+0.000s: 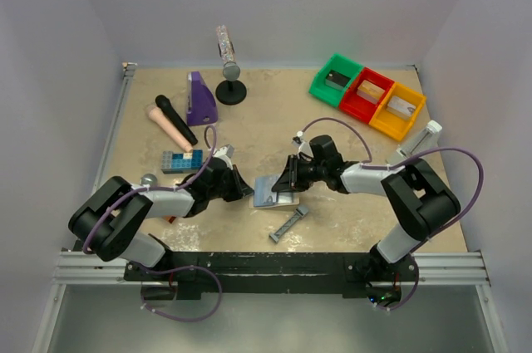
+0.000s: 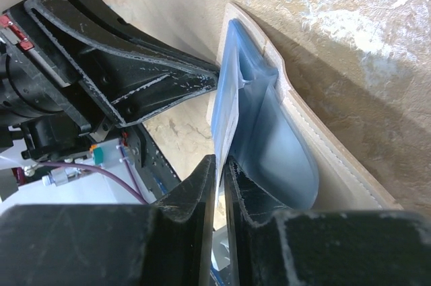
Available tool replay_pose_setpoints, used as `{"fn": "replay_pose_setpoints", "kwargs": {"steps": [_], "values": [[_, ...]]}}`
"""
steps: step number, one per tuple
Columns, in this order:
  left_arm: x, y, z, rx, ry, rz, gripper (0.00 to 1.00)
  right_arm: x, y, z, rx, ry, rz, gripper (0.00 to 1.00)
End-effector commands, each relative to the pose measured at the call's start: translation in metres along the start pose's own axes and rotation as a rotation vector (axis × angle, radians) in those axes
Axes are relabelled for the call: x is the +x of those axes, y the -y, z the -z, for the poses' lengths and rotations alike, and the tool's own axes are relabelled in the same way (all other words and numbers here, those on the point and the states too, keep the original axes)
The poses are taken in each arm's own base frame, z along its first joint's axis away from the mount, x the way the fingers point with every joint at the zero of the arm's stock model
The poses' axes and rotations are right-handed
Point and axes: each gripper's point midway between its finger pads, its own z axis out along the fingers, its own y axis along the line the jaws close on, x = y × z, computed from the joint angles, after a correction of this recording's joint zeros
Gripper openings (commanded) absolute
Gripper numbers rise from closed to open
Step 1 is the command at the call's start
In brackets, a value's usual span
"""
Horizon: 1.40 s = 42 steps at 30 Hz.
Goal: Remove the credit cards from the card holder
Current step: Remove the credit card from the card holder.
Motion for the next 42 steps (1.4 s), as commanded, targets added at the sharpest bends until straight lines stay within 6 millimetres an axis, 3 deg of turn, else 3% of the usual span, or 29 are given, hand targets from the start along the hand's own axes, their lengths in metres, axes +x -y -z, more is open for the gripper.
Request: {"fn": "replay_pose_setpoints", "kwargs": {"steps": [1, 7, 11, 32, 35, 39, 42], "values": [[0.026, -0.050, 0.007, -0.179, -0.061, -0.012, 0.00, -0.011, -0.019, 0.009, -0.060, 0.045, 0.048, 0.14], [0.026, -0.052, 0.007, -0.184, -0.058, -0.008, 0.00, -0.012, -0.019, 0.011, -0.056, 0.051, 0.049, 0.09], [0.028, -0.053, 0.007, -0.185, -0.060, -0.006, 0.00, -0.012, -0.018, 0.011, -0.055, 0.051, 0.049, 0.00], [0.020, -0.060, 0.029, -0.218, 0.006, -0.026, 0.00, -0.010, 0.006, 0.039, 0.099, 0.070, 0.071, 0.00], [0.013, -0.064, 0.037, -0.245, 0.043, -0.041, 0.00, -0.011, 0.002, 0.045, 0.110, 0.084, 0.103, 0.00], [0.002, -0.052, 0.045, -0.220, 0.076, -0.065, 0.00, -0.010, -0.005, 0.055, 0.117, 0.088, 0.131, 0.00], [-0.010, -0.036, 0.051, -0.184, 0.089, -0.109, 0.28, -0.009, -0.011, 0.064, 0.126, 0.078, 0.164, 0.00]]}}
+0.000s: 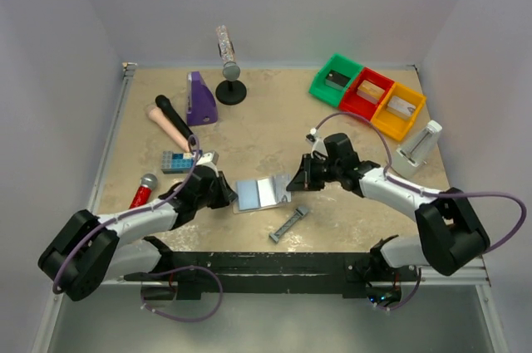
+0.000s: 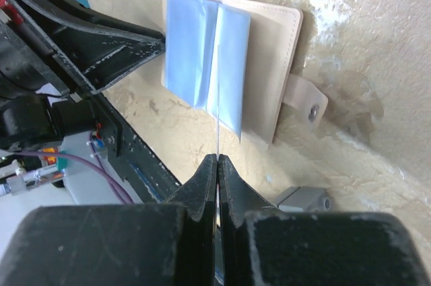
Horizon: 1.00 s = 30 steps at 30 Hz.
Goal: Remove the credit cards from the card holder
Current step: Remove the credit card from the card holder, then place the credit card at the center of the board.
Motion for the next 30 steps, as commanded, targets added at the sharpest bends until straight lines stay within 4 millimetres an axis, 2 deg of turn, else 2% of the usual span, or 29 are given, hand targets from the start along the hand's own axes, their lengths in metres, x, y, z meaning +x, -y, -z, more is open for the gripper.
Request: {"fn": "replay_pose_setpoints", "kwargs": {"steps": [1, 3, 4, 7, 9, 10, 12, 13, 16, 19, 22, 26, 30], "values": [[-0.013, 0.000, 0.013, -0.030, 0.017, -0.075, 0.40, -0.010, -0.013, 0.020, 0.022, 0.008, 0.098, 0.00], [-0.026, 0.010, 0.019, -0.008, 0.057, -0.072, 0.55, -0.016, -0.023, 0.032, 0.027, 0.015, 0.151, 0.00], [-0.026, 0.010, 0.023, -0.016, 0.050, -0.063, 0.59, -0.018, -0.029, 0.039, 0.028, 0.014, 0.174, 0.00], [-0.043, 0.032, 0.040, 0.056, 0.100, -0.027, 0.70, -0.021, -0.047, 0.058, 0.012, 0.005, 0.253, 0.00], [-0.056, 0.049, 0.058, 0.127, 0.154, -0.013, 0.75, -0.016, -0.060, 0.070, -0.026, -0.028, 0.286, 0.00], [-0.061, 0.052, 0.066, 0.150, 0.191, -0.001, 0.93, -0.010, -0.067, 0.075, -0.045, -0.055, 0.313, 0.00], [-0.072, 0.061, 0.084, 0.248, 0.304, 0.021, 1.00, 0.003, -0.079, 0.088, -0.069, -0.108, 0.374, 0.00], [-0.081, 0.073, 0.098, 0.347, 0.378, 0.020, 1.00, 0.011, -0.085, 0.093, -0.096, -0.139, 0.401, 0.00], [-0.080, 0.105, 0.131, 0.619, 0.471, -0.048, 1.00, 0.035, -0.103, 0.101, -0.195, -0.207, 0.452, 0.00], [-0.068, 0.135, 0.156, 0.808, 0.442, -0.171, 1.00, 0.057, -0.123, 0.105, -0.329, -0.291, 0.463, 0.00], [-0.052, 0.160, 0.176, 0.969, 0.364, -0.304, 0.98, 0.070, -0.131, 0.107, -0.395, -0.340, 0.485, 0.00], [-0.038, 0.176, 0.195, 1.107, 0.303, -0.399, 0.92, 0.085, -0.142, 0.113, -0.462, -0.386, 0.520, 0.00], [-0.022, 0.190, 0.207, 1.214, 0.150, -0.495, 0.76, 0.091, -0.142, 0.116, -0.460, -0.404, 0.538, 0.00]]}}
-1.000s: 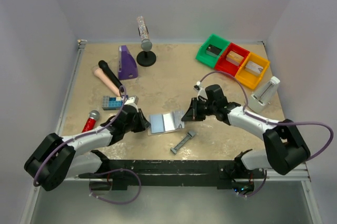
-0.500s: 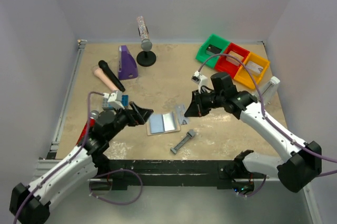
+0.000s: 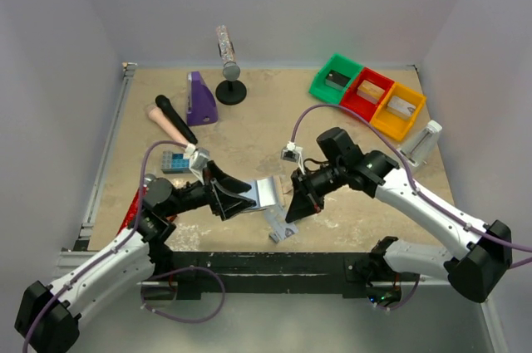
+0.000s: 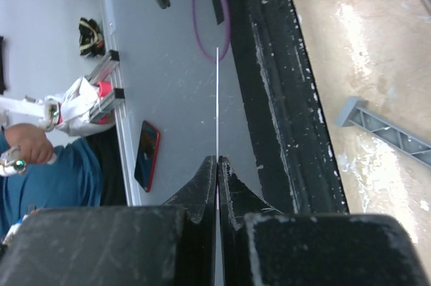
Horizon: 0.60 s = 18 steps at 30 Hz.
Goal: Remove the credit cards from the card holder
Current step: Place the credit card at the center of the board.
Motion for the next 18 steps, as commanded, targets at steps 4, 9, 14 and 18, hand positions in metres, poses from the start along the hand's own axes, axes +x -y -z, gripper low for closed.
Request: {"fn": "replay_pose_setpoints", "kwargs": {"steps": [4, 9, 14, 18], "values": [[-0.012, 0.064, -0.003, 0.312, -0.145, -0.102, 0.68, 0.002, -0.016, 0.002, -0.056, -0.010, 0.049, 0.00], [-0.003, 0.061, -0.007, 0.316, -0.213, -0.059, 0.64, 0.001, -0.019, -0.001, -0.054, -0.013, 0.062, 0.00], [0.007, 0.056, -0.012, 0.303, -0.283, -0.022, 0.59, -0.001, -0.016, -0.006, -0.041, -0.033, 0.052, 0.00], [0.016, 0.050, -0.016, 0.272, -0.329, -0.007, 0.56, -0.005, -0.018, -0.007, -0.041, -0.031, 0.062, 0.00]]}}
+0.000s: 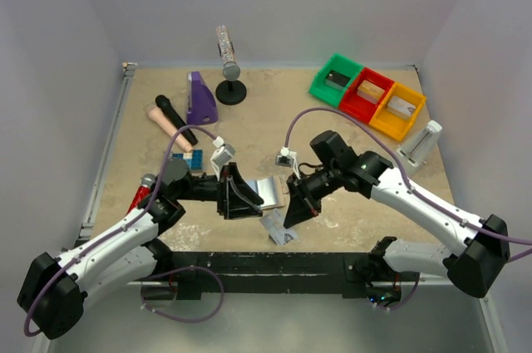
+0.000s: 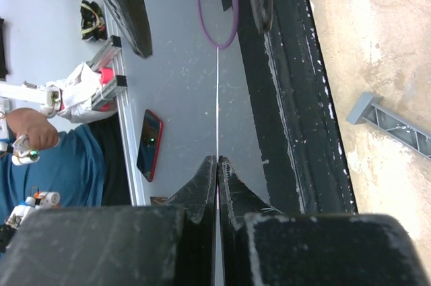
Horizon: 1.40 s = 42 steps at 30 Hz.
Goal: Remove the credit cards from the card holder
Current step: Place the credit card at the center of the board.
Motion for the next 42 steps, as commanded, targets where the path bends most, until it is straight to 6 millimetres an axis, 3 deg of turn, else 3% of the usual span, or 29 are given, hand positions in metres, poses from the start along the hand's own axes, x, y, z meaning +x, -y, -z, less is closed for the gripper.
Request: {"fn": "replay_pose_setpoints", "kwargs": {"steps": [1, 9, 16, 21, 22, 23, 27, 30, 33, 35, 38, 42], "values": [[-0.002, 0.007, -0.005, 0.021, -0.046, -0.038, 0.54, -0.016, -0.011, 0.003, -0.007, 0.029, 0.055, 0.00], [0.009, 0.003, -0.013, 0.016, -0.110, -0.014, 0.40, -0.021, -0.016, 0.006, 0.001, 0.028, 0.072, 0.00], [0.009, 0.006, -0.013, 0.029, -0.118, -0.019, 0.14, -0.022, -0.017, 0.007, 0.008, 0.023, 0.077, 0.00], [0.008, 0.008, -0.012, 0.036, -0.114, -0.030, 0.02, -0.021, -0.017, 0.007, 0.007, 0.022, 0.080, 0.00], [0.007, 0.010, -0.012, 0.037, -0.110, -0.034, 0.00, -0.021, -0.017, 0.007, 0.011, 0.023, 0.077, 0.02], [0.006, 0.009, -0.012, 0.033, -0.105, -0.036, 0.00, -0.022, -0.018, 0.008, 0.010, 0.026, 0.074, 0.16], [0.002, 0.006, -0.011, 0.005, -0.079, -0.045, 0.00, -0.027, -0.022, 0.011, 0.018, 0.060, 0.076, 0.48], [-0.010, -0.014, -0.008, -0.133, -0.019, -0.043, 0.00, -0.035, -0.009, 0.020, 0.135, 0.105, 0.041, 0.60], [-0.032, -0.061, 0.013, -0.384, 0.102, 0.044, 0.00, -0.046, 0.006, 0.044, 0.281, 0.232, 0.001, 0.64], [-0.055, -0.095, 0.038, -0.545, 0.231, 0.138, 0.00, -0.050, 0.022, 0.065, 0.446, 0.319, -0.010, 0.64], [-0.087, -0.123, 0.062, -0.662, 0.397, 0.229, 0.00, -0.047, 0.024, 0.084, 0.539, 0.400, 0.005, 0.64], [-0.112, -0.165, 0.079, -0.820, 0.481, 0.272, 0.00, -0.043, 0.022, 0.099, 0.577, 0.510, 0.021, 0.63]]}}
